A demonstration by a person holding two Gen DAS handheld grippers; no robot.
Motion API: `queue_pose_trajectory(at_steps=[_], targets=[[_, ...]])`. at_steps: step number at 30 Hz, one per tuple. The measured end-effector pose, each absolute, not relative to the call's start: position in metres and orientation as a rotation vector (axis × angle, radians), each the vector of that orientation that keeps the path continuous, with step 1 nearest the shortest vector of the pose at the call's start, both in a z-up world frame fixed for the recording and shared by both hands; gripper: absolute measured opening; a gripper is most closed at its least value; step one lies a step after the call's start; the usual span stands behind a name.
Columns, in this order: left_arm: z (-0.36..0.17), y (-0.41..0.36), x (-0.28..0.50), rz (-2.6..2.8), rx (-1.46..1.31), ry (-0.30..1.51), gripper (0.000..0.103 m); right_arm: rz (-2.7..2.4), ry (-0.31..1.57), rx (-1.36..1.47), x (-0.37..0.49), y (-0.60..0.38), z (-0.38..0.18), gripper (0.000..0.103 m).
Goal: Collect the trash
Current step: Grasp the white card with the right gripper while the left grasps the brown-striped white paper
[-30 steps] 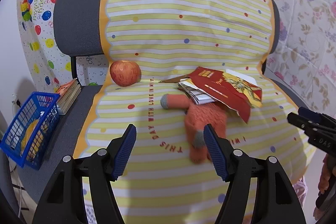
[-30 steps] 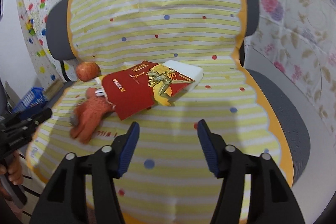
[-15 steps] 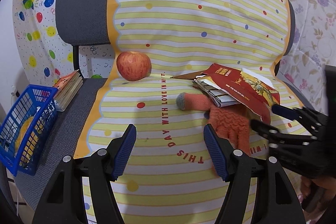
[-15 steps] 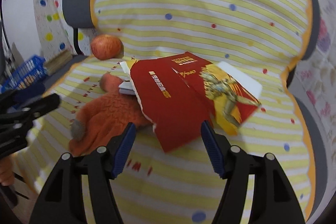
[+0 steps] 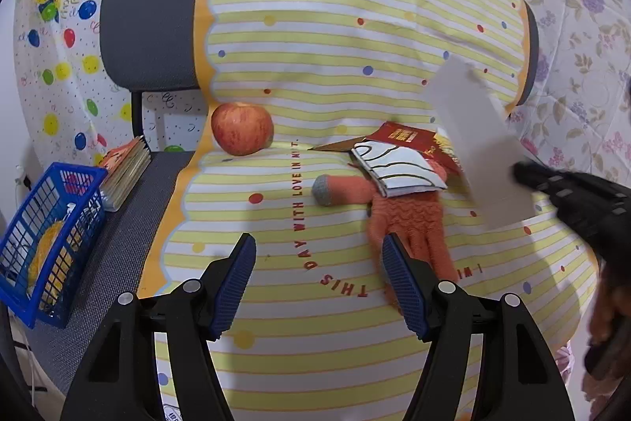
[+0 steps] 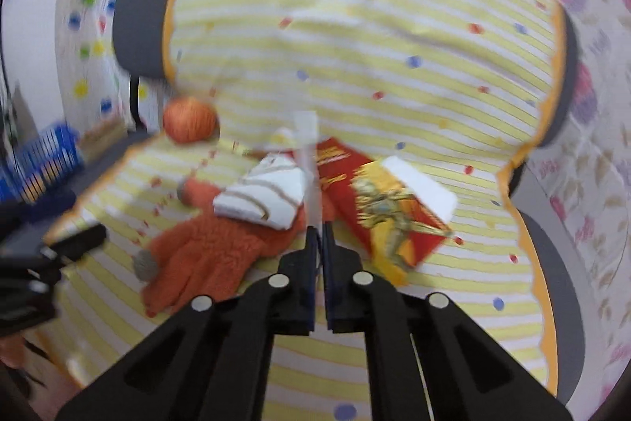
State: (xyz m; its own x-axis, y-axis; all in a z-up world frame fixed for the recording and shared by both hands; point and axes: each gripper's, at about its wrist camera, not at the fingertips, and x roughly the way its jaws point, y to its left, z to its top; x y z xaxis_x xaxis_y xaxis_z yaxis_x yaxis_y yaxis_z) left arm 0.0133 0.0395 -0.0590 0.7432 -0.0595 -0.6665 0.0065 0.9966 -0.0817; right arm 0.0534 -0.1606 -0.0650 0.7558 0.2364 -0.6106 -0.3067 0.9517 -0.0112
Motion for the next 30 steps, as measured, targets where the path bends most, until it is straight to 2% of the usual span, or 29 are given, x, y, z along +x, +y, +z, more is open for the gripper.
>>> queue_pose_trajectory(at_steps=[12,26,28,30], targets=[[-0.069,-0.027,0.065,-0.141,0.152,0.708,0.068,0.247,0.641,0.076,0.022,-0.226,-0.049,0.003],[-0.101,-0.063,0.113,-0.183,0.4,0.775,0.063,0.242,0.66,0.117,0.035,-0.238,-0.056,0.003],[-0.103,-0.066,0.118,-0.188,0.416,0.775,0.057,0.242,0.662,0.119,0.036,-0.237,-0.056,0.003],[-0.103,-0.066,0.119,-0.193,0.422,0.768,0.041,0.242,0.664,0.12,0.037,-0.237,-0.057,0.003]])
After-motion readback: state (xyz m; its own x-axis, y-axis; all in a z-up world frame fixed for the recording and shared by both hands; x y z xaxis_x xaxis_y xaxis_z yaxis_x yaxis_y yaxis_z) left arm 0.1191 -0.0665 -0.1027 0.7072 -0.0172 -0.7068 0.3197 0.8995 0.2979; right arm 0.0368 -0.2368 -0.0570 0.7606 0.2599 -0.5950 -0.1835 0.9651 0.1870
